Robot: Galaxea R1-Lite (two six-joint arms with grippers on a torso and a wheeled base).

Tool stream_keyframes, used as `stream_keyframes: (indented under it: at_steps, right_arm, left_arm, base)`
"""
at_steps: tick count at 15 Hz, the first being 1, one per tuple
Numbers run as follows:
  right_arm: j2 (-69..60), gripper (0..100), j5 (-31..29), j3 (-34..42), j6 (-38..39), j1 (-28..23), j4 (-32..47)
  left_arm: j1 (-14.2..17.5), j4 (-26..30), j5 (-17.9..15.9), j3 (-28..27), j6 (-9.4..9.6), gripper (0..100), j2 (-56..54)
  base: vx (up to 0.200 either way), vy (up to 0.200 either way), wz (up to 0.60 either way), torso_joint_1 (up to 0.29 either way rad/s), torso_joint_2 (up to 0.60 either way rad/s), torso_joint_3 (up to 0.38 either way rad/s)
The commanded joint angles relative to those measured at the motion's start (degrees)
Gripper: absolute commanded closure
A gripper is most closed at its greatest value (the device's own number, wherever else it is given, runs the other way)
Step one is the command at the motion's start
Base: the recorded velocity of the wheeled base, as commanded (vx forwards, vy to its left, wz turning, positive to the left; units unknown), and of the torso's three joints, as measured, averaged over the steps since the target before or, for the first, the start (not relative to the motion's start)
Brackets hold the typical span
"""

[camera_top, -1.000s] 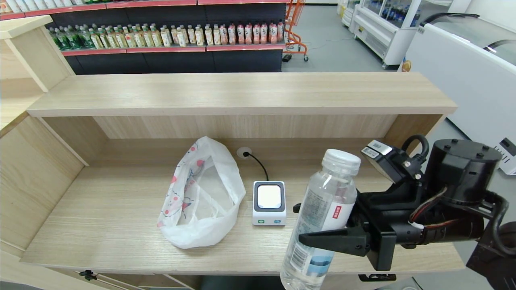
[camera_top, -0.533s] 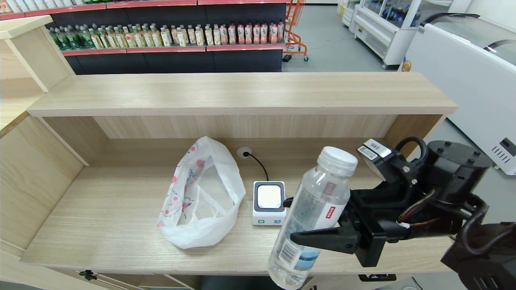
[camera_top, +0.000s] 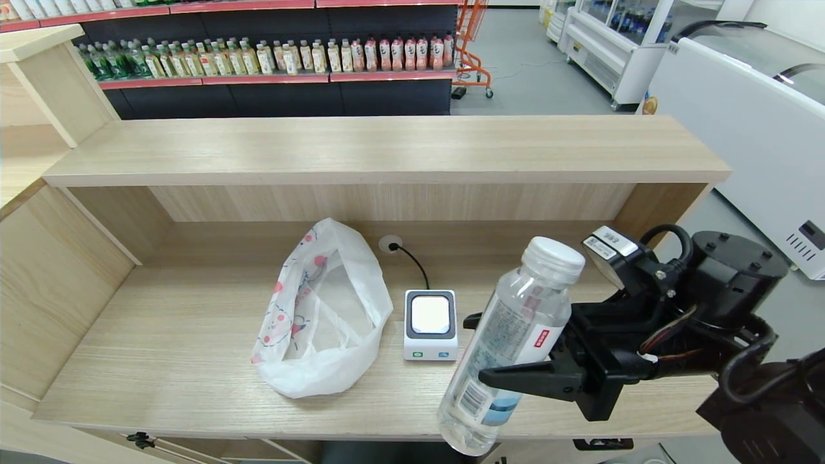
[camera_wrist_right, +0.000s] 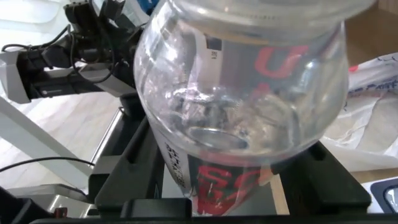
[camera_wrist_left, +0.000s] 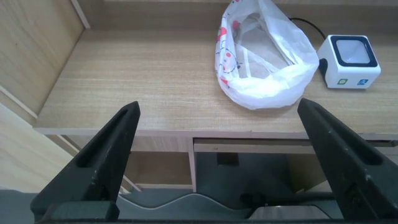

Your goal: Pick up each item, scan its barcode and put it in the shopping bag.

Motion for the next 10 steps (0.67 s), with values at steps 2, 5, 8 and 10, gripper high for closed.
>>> stream_keyframes:
  at_steps: [2,5,8,10]
  right_arm:
    - [1.35,100,0.27,0.46,0.14,-0.58,-1.44]
    - [1.27,100,0.62,0.54,0.32,-0.85,-1.71]
    - [1.27,100,0.88,0.89,0.41,-0.76,-1.71]
    - [0.74,100,0.97,1.95,0.41,-0.76,-1.62]
  left_arm:
    - [0.00,-0.02,0.01,0.00,-0.02,0,0.01]
    - [0.00,-0.02,0.01,0.00,-0.02,0,0.01]
    - [0.00,-0.02,0.01,0.00,-0.02,0,0.01]
    - [0.00,-0.02,0.01,0.00,-0.02,0,0.01]
  base:
    - [0.000,0.000,0.00,0.000,0.00,0.000]
    - [0.000,0.000,0.00,0.000,0.00,0.000]
    - [0.000,0.000,0.00,0.000,0.00,0.000]
    - [0.000,0.000,0.00,0.000,0.00,0.000]
